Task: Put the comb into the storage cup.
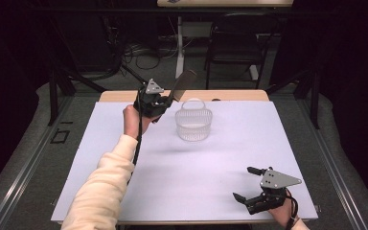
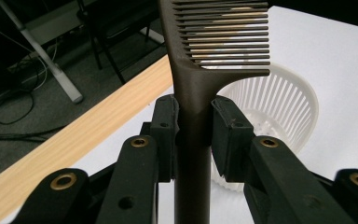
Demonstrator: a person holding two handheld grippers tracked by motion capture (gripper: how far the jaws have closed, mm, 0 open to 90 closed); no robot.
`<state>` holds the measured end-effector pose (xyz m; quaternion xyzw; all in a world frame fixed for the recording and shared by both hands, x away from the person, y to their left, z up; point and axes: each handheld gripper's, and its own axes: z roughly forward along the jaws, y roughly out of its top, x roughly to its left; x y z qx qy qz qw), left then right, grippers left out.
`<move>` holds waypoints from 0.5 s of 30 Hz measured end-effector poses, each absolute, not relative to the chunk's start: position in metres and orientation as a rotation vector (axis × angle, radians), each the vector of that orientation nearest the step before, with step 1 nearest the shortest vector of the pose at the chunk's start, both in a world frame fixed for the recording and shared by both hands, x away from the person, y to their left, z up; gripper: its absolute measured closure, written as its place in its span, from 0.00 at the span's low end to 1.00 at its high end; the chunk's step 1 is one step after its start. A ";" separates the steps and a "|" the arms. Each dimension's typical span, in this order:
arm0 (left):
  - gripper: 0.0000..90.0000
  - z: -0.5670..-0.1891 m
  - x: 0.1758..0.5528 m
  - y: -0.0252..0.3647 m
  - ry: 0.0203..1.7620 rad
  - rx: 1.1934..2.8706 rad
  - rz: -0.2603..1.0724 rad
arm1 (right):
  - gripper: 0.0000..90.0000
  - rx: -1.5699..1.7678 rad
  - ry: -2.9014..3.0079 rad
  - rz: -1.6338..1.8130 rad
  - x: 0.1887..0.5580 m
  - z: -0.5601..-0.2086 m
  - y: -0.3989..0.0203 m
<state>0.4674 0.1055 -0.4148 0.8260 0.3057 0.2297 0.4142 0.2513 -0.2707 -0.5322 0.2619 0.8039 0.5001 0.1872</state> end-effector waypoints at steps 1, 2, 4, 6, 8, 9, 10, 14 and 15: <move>0.80 -0.414 0.468 0.105 0.761 2.081 0.581 | 0.00 0.738 2.263 1.408 0.251 -0.532 -0.271; 0.80 -0.414 0.468 0.104 0.759 2.078 0.585 | 0.00 0.738 2.262 1.409 0.251 -0.532 -0.271; 0.80 -0.414 0.469 0.102 0.760 2.077 0.581 | 0.00 0.738 2.264 1.407 0.251 -0.532 -0.271; 0.80 -0.413 0.471 0.100 0.754 2.082 0.581 | 0.00 0.739 2.263 1.409 0.251 -0.532 -0.271; 0.80 -0.413 0.471 0.099 0.753 2.084 0.580 | 0.00 0.739 2.264 1.408 0.251 -0.532 -0.271; 0.80 -0.413 0.472 0.098 0.752 2.084 0.579 | 0.00 0.739 2.264 1.408 0.251 -0.532 -0.271; 0.80 -0.413 0.472 0.096 0.748 2.090 0.576 | 0.00 0.737 2.263 1.410 0.251 -0.532 -0.271; 0.80 -0.413 0.474 0.093 0.732 2.094 0.570 | 0.00 0.737 2.262 1.411 0.251 -0.532 -0.271; 0.80 -0.414 0.475 0.092 0.724 2.098 0.566 | 0.00 0.737 2.265 1.408 0.251 -0.532 -0.271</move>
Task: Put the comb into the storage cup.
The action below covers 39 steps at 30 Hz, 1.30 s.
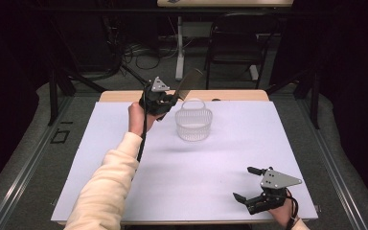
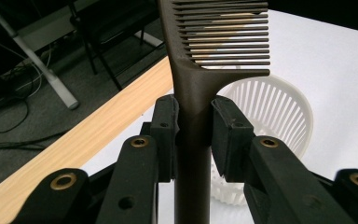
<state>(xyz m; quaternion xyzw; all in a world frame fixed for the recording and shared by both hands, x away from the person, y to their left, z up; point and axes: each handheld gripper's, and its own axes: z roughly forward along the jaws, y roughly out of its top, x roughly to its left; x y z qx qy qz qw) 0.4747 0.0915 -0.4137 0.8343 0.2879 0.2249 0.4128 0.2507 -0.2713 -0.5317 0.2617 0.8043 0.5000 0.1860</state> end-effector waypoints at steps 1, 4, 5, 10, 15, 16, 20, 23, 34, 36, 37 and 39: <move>0.80 -0.414 0.475 0.092 0.724 2.098 0.566 | 0.00 0.738 2.262 1.410 0.251 -0.532 -0.271; 0.80 -0.415 0.476 0.090 0.717 2.101 0.563 | 0.00 0.737 2.262 1.409 0.251 -0.532 -0.271; 0.80 -0.416 0.476 0.089 0.719 2.098 0.559 | 0.00 0.736 2.262 1.409 0.251 -0.532 -0.271; 0.80 -0.415 0.478 0.088 0.716 2.096 0.559 | 0.00 0.738 2.258 1.413 0.251 -0.532 -0.271; 0.80 -0.413 0.479 0.084 0.701 2.097 0.560 | 0.00 0.739 2.263 1.412 0.251 -0.532 -0.271; 0.80 -0.412 0.480 0.083 0.702 2.093 0.559 | 0.00 0.738 2.263 1.411 0.251 -0.532 -0.271; 0.80 -0.411 0.481 0.080 0.692 2.089 0.563 | 0.00 0.740 2.268 1.406 0.251 -0.532 -0.271; 0.80 -0.410 0.482 0.078 0.678 2.087 0.564 | 0.00 0.738 2.262 1.414 0.251 -0.532 -0.271; 0.80 -0.412 0.485 0.071 0.651 2.093 0.562 | 0.00 0.740 2.263 1.413 0.251 -0.532 -0.271; 0.80 -0.411 0.486 0.069 0.640 2.095 0.562 | 0.00 0.740 2.263 1.413 0.251 -0.532 -0.271; 0.80 -0.411 0.486 0.069 0.640 2.095 0.562 | 0.00 0.740 2.263 1.412 0.251 -0.532 -0.271; 0.80 -0.411 0.486 0.067 0.629 2.094 0.564 | 0.00 0.740 2.263 1.412 0.251 -0.532 -0.271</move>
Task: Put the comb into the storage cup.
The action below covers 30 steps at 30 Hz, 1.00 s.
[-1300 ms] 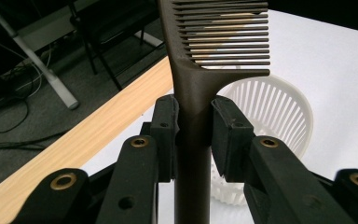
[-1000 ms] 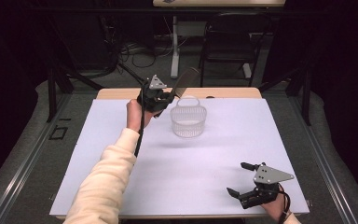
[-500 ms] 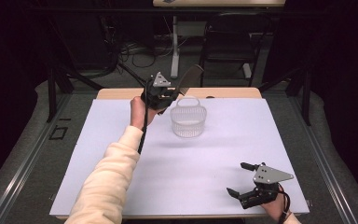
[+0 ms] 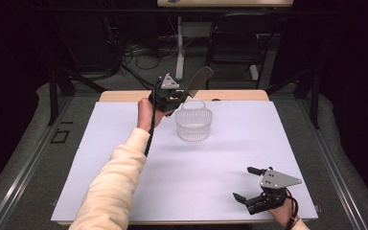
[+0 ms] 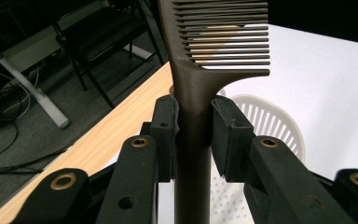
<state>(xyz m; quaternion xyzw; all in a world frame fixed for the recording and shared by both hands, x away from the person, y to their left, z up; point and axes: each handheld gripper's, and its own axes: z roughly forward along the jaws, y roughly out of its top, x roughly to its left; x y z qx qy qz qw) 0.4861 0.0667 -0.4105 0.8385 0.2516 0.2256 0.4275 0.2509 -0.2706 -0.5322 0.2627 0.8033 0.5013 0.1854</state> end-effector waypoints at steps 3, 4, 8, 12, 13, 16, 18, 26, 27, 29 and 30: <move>0.80 -0.411 0.486 0.065 0.622 2.095 0.567 | 0.00 0.739 2.264 1.413 0.251 -0.532 -0.271; 0.80 -0.411 0.486 0.064 0.622 2.095 0.565 | 0.00 0.739 2.264 1.413 0.251 -0.532 -0.271; 0.80 -0.411 0.487 0.061 0.615 2.095 0.564 | 0.00 0.738 2.262 1.415 0.251 -0.532 -0.271; 0.80 -0.412 0.487 0.058 0.608 2.093 0.566 | 0.00 0.738 2.264 1.413 0.251 -0.532 -0.271; 0.80 -0.412 0.488 0.056 0.606 2.092 0.566 | 0.00 0.738 2.264 1.412 0.251 -0.532 -0.271; 0.80 -0.412 0.488 0.055 0.603 2.092 0.566 | 0.00 0.738 2.262 1.414 0.251 -0.532 -0.270; 0.80 -0.412 0.488 0.054 0.601 2.092 0.566 | 0.00 0.738 2.264 1.413 0.251 -0.532 -0.271; 0.80 -0.415 0.489 0.050 0.595 2.085 0.566 | 0.00 0.739 2.263 1.416 0.251 -0.532 -0.270; 0.80 -0.415 0.489 0.050 0.596 2.083 0.566 | 0.00 0.739 2.264 1.415 0.251 -0.532 -0.270; 0.80 -0.416 0.489 0.049 0.593 2.083 0.566 | 0.00 0.739 2.263 1.416 0.251 -0.532 -0.270; 0.80 -0.416 0.489 0.049 0.590 2.085 0.566 | 0.00 0.740 2.263 1.417 0.251 -0.532 -0.270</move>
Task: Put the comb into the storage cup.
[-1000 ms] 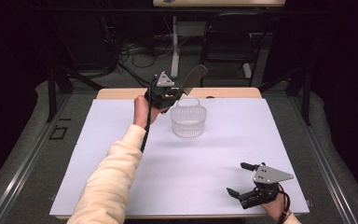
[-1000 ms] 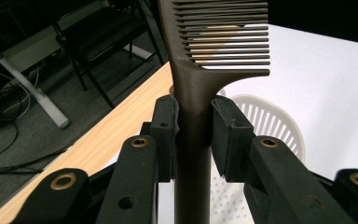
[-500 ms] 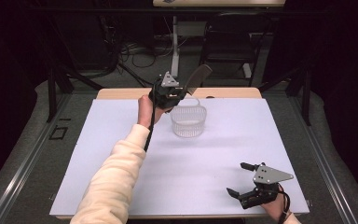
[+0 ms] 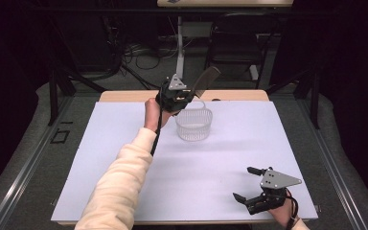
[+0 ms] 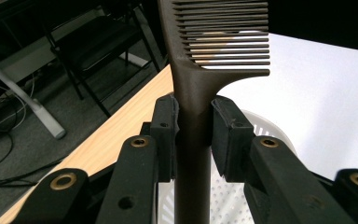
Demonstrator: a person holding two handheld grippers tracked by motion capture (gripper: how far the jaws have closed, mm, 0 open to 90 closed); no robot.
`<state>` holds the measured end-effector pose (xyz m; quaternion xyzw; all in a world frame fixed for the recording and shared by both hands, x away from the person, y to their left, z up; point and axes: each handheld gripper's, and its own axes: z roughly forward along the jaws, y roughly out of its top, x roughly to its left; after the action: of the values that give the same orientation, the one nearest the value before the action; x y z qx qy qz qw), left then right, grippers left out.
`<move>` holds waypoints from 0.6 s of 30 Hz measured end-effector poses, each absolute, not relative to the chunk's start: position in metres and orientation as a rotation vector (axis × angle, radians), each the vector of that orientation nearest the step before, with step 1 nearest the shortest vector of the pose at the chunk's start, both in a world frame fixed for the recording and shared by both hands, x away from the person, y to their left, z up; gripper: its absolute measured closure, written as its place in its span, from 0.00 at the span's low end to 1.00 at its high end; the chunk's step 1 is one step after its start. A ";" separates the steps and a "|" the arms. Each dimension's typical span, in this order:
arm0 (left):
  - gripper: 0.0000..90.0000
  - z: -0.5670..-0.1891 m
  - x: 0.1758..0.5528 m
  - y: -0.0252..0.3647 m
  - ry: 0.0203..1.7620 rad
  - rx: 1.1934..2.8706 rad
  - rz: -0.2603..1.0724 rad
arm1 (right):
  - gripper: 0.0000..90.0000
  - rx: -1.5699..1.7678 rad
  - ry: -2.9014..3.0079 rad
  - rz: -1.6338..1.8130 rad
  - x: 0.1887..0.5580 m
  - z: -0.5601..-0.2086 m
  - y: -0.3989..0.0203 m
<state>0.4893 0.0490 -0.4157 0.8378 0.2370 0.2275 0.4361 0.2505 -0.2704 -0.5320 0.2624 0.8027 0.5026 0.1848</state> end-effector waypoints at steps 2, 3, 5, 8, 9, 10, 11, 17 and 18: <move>0.80 -0.416 0.489 0.048 0.585 2.081 0.568 | 0.00 0.740 2.262 1.417 0.250 -0.532 -0.270; 0.80 -0.416 0.489 0.048 0.585 2.081 0.568 | 0.00 0.740 2.262 1.417 0.250 -0.532 -0.270; 0.80 -0.417 0.489 0.047 0.583 2.078 0.566 | 0.00 0.740 2.262 1.417 0.250 -0.532 -0.270; 0.80 -0.418 0.489 0.045 0.580 2.072 0.563 | 0.00 0.740 2.262 1.417 0.251 -0.532 -0.270; 0.80 -0.418 0.489 0.045 0.580 2.072 0.563 | 0.00 0.740 2.262 1.417 0.251 -0.532 -0.270; 0.80 -0.418 0.489 0.045 0.576 2.071 0.566 | 0.00 0.740 2.262 1.417 0.250 -0.532 -0.270; 0.80 -0.419 0.489 0.044 0.577 2.072 0.565 | 0.00 0.739 2.262 1.417 0.251 -0.532 -0.270; 0.80 -0.422 0.489 0.042 0.580 2.049 0.553 | 0.00 0.739 2.261 1.421 0.251 -0.532 -0.271; 0.80 -0.423 0.489 0.041 0.582 2.046 0.547 | 0.00 0.739 2.261 1.421 0.251 -0.532 -0.271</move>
<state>0.4891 0.0415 -0.4231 0.8294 0.2361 0.2216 0.4553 0.2506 -0.2708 -0.5318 0.2622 0.8021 0.5040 0.1843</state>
